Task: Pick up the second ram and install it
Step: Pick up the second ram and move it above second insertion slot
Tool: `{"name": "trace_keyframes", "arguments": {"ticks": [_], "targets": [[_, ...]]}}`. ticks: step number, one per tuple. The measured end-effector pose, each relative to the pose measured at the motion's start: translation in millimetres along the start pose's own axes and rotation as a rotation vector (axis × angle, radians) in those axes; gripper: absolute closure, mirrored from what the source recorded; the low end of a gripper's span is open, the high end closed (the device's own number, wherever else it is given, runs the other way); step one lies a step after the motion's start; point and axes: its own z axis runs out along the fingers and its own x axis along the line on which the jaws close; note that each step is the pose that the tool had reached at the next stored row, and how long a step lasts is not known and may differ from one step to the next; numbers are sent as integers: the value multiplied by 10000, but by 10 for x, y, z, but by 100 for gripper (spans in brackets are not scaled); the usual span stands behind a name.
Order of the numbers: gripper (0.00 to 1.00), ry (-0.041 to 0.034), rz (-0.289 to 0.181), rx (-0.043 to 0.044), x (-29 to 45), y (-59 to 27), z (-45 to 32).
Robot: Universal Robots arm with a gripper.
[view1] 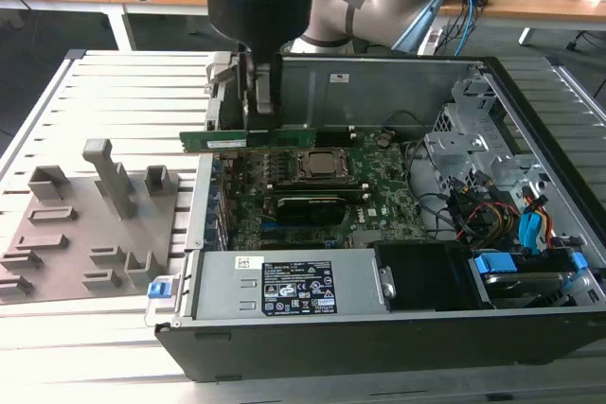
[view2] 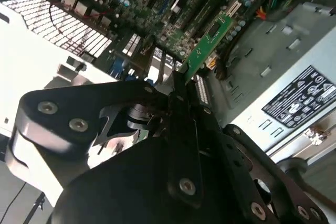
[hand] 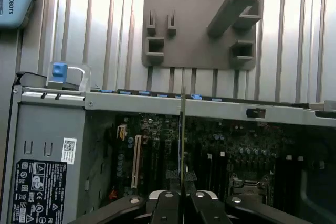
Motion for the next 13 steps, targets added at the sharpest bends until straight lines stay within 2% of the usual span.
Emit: {"name": "trace_keyframes", "arguments": {"ticks": [7, 10, 11, 13], "targets": [[86, -1, 0, -20, 20, -309, -13], [86, -2, 0, -33, 30, -487, -20], [86, -2, 0, -36, 31, -514, -21], [86, -3, -1, -46, 40, -652, -26]]}}
